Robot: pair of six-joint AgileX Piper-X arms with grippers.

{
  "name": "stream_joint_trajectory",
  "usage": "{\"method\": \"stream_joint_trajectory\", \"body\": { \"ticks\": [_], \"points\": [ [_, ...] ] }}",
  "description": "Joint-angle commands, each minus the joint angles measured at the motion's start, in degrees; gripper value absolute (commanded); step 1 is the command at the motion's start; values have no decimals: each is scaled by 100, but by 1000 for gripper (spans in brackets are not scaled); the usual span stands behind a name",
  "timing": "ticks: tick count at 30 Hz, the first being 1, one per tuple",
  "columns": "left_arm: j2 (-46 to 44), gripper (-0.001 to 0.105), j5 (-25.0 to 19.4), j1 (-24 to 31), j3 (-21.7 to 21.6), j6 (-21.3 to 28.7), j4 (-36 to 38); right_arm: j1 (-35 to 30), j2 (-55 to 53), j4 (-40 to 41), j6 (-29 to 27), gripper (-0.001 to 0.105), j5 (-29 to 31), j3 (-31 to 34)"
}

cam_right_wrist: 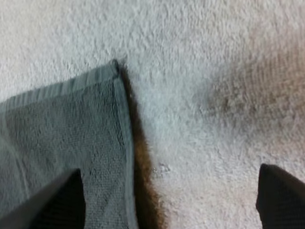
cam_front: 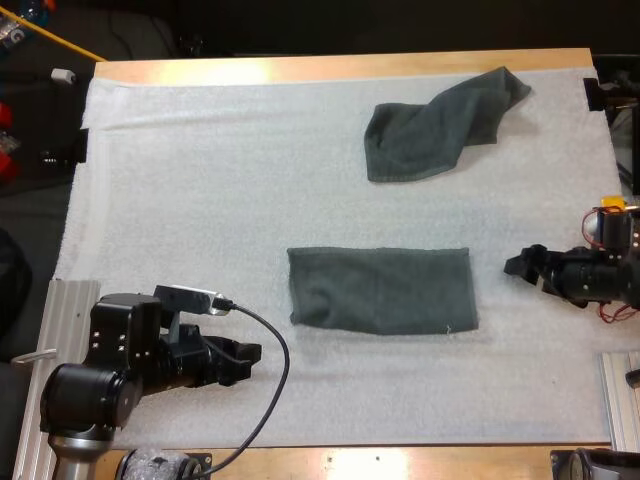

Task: Pick towel from pile, fold and stack

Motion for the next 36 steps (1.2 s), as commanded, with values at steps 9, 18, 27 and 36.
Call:
{"method": "stream_joint_trajectory", "body": {
  "ticks": [9,18,27,36],
  "points": [
    [-17,58,150,-8,-24,-12,-42,-16,729,-351,-324,72,-571,-52],
    [-17,58,150,-8,-24,-12,-42,507,1412,-697,-257,72,-1033,-52],
    [-17,58,172,-8,-24,-12,-42,1502,1697,-998,434,72,-783,-52],
    [-17,58,181,-8,-24,-12,-42,1861,1844,-1060,996,38,-751,-52]
  ]
}}
